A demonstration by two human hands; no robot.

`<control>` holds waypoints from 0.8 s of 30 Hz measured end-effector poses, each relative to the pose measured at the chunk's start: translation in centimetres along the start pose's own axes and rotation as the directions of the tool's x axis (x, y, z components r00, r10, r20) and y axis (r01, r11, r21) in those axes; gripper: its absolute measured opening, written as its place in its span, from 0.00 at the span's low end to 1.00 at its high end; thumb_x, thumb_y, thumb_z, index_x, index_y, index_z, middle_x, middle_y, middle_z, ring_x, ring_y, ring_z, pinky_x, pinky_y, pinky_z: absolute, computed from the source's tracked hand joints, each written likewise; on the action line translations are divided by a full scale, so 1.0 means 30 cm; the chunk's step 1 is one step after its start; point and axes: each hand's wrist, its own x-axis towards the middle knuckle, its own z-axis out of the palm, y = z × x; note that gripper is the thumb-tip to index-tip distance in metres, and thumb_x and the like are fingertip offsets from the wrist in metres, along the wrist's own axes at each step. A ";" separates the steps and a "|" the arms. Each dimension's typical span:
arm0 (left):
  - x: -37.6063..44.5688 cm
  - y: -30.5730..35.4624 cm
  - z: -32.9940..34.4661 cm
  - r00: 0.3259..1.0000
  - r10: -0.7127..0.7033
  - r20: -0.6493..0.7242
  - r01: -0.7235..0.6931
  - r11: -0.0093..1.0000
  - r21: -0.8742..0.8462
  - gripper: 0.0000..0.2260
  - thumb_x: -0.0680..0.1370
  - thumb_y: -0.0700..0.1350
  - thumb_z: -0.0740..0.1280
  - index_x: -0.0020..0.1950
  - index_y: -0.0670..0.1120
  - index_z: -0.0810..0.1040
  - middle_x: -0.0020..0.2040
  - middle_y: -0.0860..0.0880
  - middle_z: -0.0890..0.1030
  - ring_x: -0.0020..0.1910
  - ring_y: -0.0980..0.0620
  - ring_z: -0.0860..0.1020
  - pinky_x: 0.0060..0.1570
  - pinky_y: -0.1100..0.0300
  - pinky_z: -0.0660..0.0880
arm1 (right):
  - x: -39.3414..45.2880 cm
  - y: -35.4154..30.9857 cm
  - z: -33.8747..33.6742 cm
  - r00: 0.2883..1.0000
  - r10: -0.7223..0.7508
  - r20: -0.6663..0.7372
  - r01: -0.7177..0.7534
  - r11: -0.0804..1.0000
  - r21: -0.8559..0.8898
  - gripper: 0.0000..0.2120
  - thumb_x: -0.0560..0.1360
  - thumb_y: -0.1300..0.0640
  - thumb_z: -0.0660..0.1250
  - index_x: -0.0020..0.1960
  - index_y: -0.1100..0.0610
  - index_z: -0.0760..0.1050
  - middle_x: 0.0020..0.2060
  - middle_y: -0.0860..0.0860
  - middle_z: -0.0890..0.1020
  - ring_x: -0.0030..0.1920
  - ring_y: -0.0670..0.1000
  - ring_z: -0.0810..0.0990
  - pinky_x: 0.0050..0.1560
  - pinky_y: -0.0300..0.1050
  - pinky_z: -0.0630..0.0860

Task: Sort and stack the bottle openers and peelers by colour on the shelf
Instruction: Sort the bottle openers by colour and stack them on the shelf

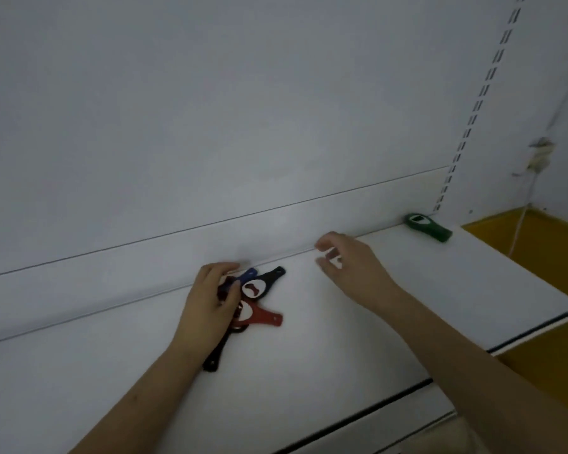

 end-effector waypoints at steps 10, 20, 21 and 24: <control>-0.010 -0.112 -0.132 0.916 -0.016 0.400 -0.064 0.980 0.186 0.41 0.63 0.72 0.71 0.71 0.60 0.62 0.62 0.58 0.63 0.64 0.56 0.65 0.68 0.53 0.67 | 0.058 -0.095 0.271 0.981 -0.095 0.169 0.107 0.992 -0.068 0.17 0.70 0.42 0.74 0.54 0.48 0.76 0.49 0.45 0.79 0.53 0.50 0.71 0.51 0.42 0.66; -0.037 -0.082 -0.284 0.804 -0.444 0.396 0.249 0.856 0.453 0.21 0.70 0.60 0.75 0.55 0.51 0.75 0.51 0.54 0.78 0.44 0.60 0.75 0.37 0.69 0.68 | 0.056 -0.091 0.271 0.984 -0.151 0.099 0.156 0.987 -0.048 0.08 0.78 0.54 0.67 0.55 0.55 0.79 0.45 0.48 0.78 0.47 0.50 0.76 0.46 0.38 0.67; -0.047 -0.085 -0.296 0.807 -0.441 0.392 0.252 0.859 0.445 0.17 0.71 0.59 0.75 0.52 0.52 0.76 0.48 0.55 0.78 0.42 0.61 0.75 0.35 0.70 0.67 | 0.056 -0.091 0.270 0.984 -0.153 0.089 0.157 0.987 -0.044 0.08 0.79 0.54 0.66 0.54 0.56 0.79 0.45 0.47 0.77 0.47 0.50 0.76 0.46 0.36 0.66; -0.066 -0.083 -0.325 0.805 -0.445 0.393 0.254 0.857 0.448 0.12 0.72 0.57 0.75 0.46 0.53 0.76 0.44 0.56 0.78 0.40 0.60 0.74 0.35 0.68 0.66 | 0.059 -0.097 0.270 0.989 -0.140 0.051 0.143 0.988 -0.053 0.09 0.79 0.52 0.65 0.51 0.57 0.79 0.45 0.47 0.75 0.47 0.50 0.74 0.46 0.39 0.64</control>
